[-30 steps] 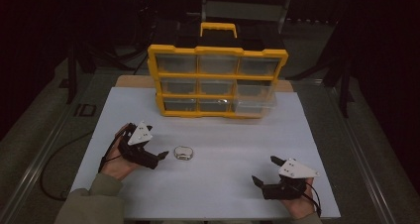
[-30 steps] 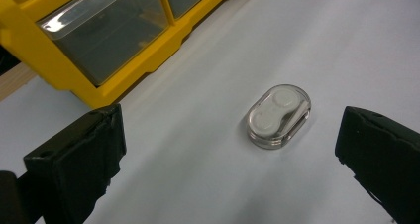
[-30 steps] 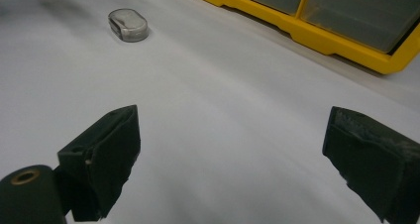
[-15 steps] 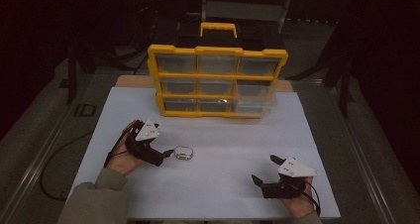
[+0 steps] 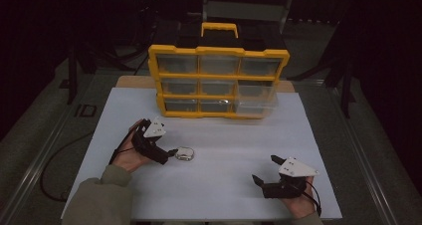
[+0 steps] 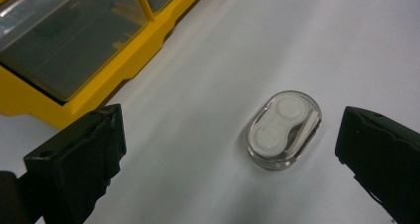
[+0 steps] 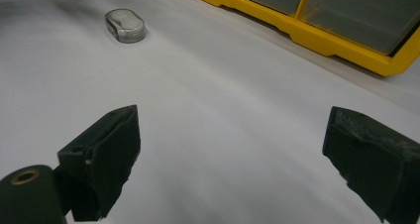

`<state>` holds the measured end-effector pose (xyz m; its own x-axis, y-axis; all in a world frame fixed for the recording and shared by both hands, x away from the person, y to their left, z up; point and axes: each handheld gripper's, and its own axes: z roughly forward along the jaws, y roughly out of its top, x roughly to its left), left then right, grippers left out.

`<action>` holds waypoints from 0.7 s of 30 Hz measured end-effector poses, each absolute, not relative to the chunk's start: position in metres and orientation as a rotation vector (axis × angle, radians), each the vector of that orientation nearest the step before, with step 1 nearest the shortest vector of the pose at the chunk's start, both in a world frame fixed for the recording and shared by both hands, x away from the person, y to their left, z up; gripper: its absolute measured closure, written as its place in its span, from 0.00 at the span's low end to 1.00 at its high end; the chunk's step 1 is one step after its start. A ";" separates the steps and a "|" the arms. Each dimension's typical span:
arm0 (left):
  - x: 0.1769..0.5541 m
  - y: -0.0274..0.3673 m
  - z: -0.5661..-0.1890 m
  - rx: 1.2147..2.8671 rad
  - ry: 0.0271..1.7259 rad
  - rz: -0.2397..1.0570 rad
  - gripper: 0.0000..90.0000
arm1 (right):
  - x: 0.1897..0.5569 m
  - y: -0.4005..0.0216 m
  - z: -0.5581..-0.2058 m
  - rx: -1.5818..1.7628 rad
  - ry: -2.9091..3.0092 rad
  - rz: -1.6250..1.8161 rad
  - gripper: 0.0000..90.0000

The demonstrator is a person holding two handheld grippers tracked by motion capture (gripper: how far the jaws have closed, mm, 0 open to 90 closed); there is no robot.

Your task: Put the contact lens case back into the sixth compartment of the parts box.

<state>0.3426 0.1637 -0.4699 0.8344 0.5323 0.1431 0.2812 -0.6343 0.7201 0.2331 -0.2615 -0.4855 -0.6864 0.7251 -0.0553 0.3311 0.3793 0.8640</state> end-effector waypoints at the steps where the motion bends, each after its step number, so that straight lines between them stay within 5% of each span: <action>1: 0.343 0.163 -0.471 2.284 0.593 0.444 0.00 | 0.233 -0.261 -0.486 0.913 2.217 1.241 0.09; 21: 0.359 0.140 -0.489 2.410 0.583 0.326 0.00 | 0.235 -0.261 -0.488 0.913 2.224 1.242 0.09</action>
